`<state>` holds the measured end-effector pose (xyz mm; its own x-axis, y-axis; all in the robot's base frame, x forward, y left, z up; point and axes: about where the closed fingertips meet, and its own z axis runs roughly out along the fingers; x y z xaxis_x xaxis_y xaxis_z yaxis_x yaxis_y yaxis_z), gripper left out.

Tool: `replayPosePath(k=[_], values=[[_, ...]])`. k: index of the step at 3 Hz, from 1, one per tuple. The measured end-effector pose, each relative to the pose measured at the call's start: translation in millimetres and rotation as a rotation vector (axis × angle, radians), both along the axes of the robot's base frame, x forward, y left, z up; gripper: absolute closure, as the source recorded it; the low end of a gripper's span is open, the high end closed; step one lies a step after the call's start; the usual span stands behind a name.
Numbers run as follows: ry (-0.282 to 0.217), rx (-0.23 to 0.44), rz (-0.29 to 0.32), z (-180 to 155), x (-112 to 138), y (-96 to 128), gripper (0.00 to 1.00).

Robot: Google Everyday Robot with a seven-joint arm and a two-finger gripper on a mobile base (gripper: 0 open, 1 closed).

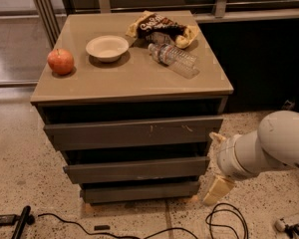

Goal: Open middle drawer

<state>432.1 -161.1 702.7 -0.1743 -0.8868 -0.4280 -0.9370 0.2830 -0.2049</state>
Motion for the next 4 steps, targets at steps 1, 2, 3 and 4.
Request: replayPosePath(k=[1, 2, 3, 4], values=[[-0.014, 0.021, -0.007, -24, 1, 2, 0.0], [-0.049, 0.026, 0.018, -52, 6, 7, 0.0], [-0.11, 0.023, 0.101, -93, 30, 11, 0.0], [-0.112, 0.02, 0.103, -92, 30, 12, 0.0]])
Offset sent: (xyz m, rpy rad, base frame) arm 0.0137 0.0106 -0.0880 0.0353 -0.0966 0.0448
